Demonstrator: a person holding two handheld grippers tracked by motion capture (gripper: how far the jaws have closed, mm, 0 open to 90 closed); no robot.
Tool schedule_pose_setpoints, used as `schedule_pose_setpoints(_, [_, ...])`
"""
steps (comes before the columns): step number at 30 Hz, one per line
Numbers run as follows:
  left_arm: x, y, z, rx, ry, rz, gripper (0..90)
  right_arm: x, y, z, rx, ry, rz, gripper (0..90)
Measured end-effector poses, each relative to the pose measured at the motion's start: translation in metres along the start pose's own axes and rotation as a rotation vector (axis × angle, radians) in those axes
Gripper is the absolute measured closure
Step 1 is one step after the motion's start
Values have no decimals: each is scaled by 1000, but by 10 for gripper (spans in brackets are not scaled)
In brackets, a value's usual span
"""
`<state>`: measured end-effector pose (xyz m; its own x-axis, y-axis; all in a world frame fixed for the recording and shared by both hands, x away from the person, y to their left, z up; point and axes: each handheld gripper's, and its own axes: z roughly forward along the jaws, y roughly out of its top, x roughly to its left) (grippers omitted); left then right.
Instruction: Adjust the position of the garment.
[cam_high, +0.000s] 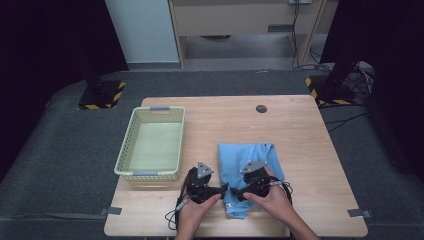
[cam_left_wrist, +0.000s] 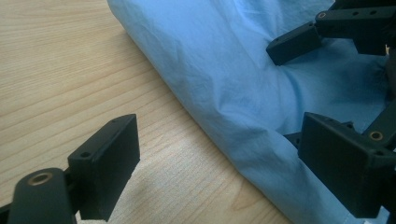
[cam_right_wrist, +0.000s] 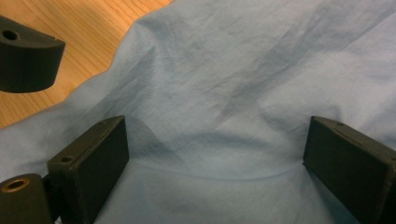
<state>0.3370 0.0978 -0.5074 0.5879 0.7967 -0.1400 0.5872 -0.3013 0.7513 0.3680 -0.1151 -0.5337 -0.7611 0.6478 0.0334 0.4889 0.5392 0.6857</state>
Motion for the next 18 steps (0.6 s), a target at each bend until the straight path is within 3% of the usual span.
schedule_pose_setpoints(9, [-6,11,-8,6,-16,7,111,3,6,-20,18,26,-19,41])
schedule_pose_setpoints(15, [-15,22,-12,52,-22,27,77,4,10,-42,22,41,-40,44])
schedule_pose_setpoints(18, [-15,26,-12,65,-24,11,63,2,11,-50,26,45,-39,43])
